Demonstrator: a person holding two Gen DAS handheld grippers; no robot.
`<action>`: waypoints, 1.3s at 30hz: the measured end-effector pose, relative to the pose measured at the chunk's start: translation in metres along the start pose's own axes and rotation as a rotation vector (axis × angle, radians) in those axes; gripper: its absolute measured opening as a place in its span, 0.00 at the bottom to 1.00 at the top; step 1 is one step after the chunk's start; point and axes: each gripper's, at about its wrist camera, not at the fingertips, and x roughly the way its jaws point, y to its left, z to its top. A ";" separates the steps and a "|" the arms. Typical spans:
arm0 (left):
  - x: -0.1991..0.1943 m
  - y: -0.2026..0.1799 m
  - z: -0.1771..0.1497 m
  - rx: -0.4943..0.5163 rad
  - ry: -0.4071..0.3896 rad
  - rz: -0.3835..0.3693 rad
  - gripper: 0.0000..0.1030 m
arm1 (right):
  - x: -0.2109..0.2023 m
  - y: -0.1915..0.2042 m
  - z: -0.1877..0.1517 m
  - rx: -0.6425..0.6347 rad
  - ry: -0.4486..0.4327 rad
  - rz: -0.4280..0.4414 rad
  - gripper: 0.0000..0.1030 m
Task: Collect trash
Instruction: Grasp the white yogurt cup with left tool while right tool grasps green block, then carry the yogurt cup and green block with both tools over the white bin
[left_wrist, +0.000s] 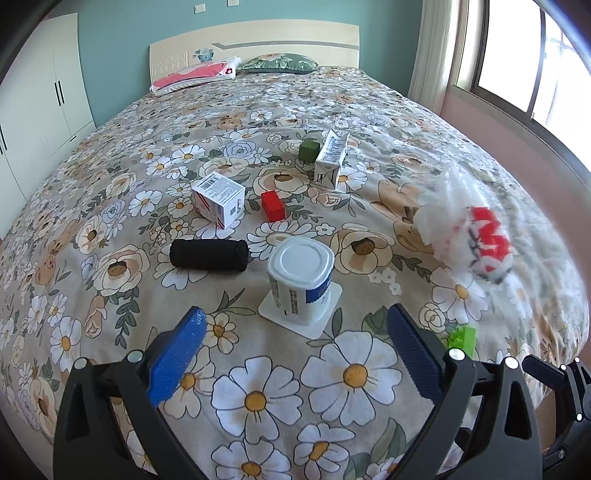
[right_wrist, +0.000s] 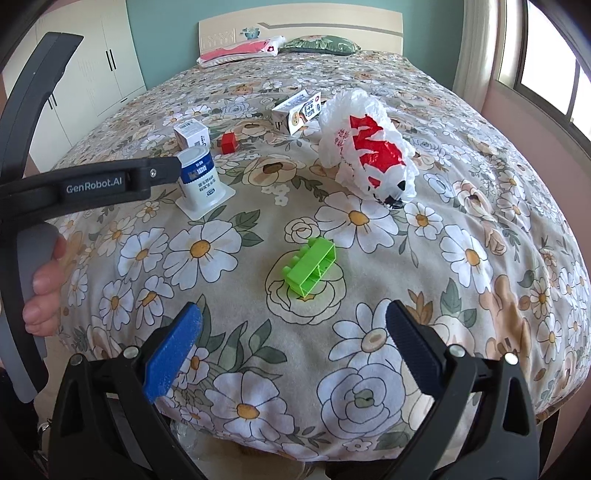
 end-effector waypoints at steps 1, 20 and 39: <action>0.009 0.000 0.003 0.008 0.001 -0.010 0.96 | 0.007 0.000 0.002 0.005 0.000 -0.008 0.95; 0.086 -0.013 0.017 0.007 0.066 -0.077 0.50 | 0.061 -0.019 0.011 0.073 -0.017 0.040 0.40; 0.009 -0.019 0.020 -0.007 0.004 -0.039 0.50 | -0.012 -0.017 0.008 0.007 -0.088 0.081 0.21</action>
